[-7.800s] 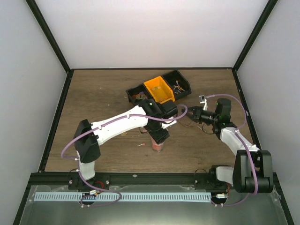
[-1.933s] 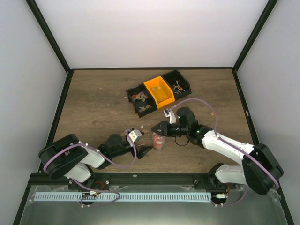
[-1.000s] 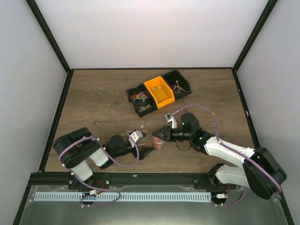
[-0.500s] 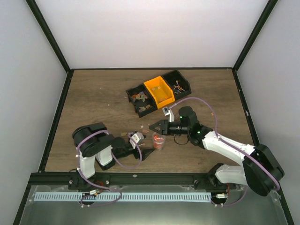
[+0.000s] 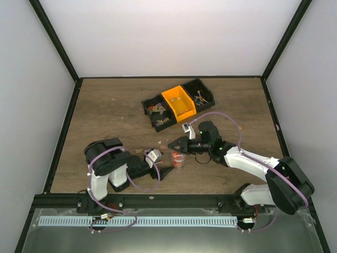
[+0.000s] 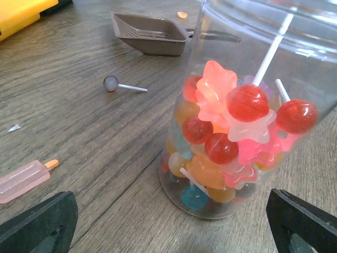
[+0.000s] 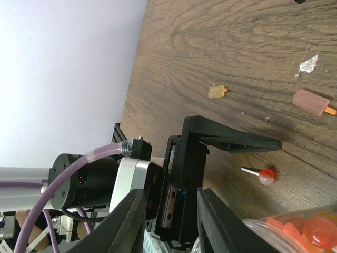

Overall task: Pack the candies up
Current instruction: Close the bottle lid on the packing bottle.

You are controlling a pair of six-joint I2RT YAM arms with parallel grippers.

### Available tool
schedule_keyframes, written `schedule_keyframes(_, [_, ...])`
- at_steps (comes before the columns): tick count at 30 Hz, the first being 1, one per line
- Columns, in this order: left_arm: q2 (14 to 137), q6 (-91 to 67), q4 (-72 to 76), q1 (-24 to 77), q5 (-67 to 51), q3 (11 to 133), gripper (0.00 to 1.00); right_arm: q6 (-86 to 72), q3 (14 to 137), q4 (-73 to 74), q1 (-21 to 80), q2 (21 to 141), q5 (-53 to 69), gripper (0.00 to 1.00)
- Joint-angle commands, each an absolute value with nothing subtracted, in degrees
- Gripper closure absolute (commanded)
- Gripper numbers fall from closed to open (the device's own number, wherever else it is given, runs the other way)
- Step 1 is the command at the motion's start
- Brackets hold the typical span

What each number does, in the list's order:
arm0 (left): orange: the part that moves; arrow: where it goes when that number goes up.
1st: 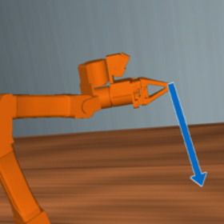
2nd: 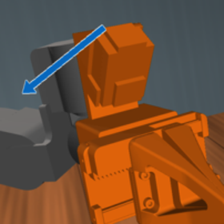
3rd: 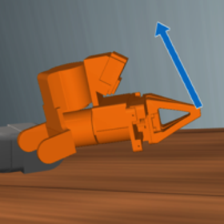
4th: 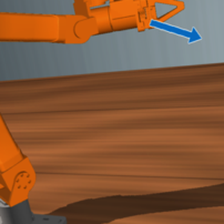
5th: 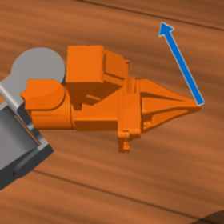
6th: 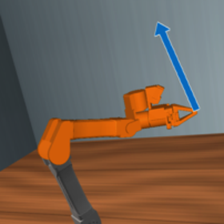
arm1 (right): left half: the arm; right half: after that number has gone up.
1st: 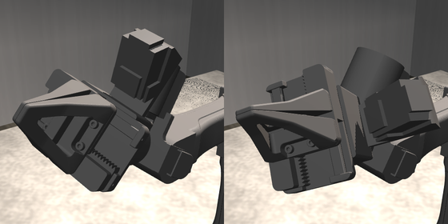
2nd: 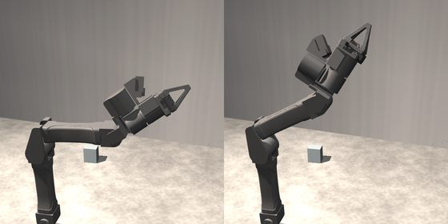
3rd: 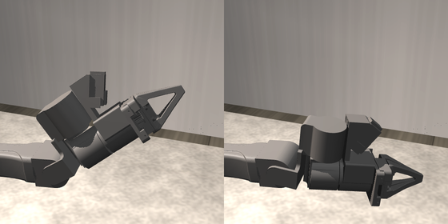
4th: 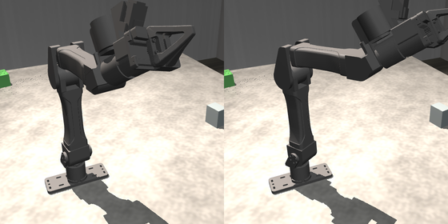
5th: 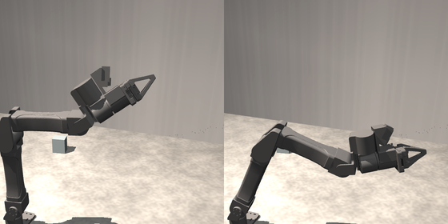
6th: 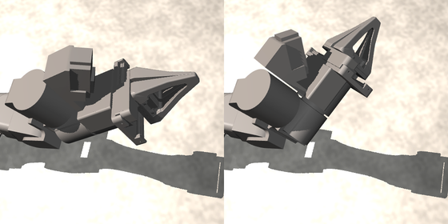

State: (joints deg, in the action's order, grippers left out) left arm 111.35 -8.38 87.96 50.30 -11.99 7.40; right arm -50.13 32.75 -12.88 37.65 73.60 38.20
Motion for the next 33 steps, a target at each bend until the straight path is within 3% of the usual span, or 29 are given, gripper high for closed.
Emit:
schedule_keyframes(1, [111.0, -8.9, 98.4, 50.8, -10.7, 7.6, 0.00, -49.1, 35.1, -10.9, 37.4, 71.3, 38.7, 0.71])
schedule_keyframes(14, [112.1, -4.3, 94.4, 53.6, -9.4, 11.7, 0.00, -51.5, 30.4, -15.1, 37.4, 72.5, 39.9, 0.71])
schedule_keyframes(33, [115.2, -3.7, 92.1, 53.8, -11.4, 18.0, 0.03, -49.7, 33.0, -11.6, 37.3, 70.7, 37.7, 0.71])
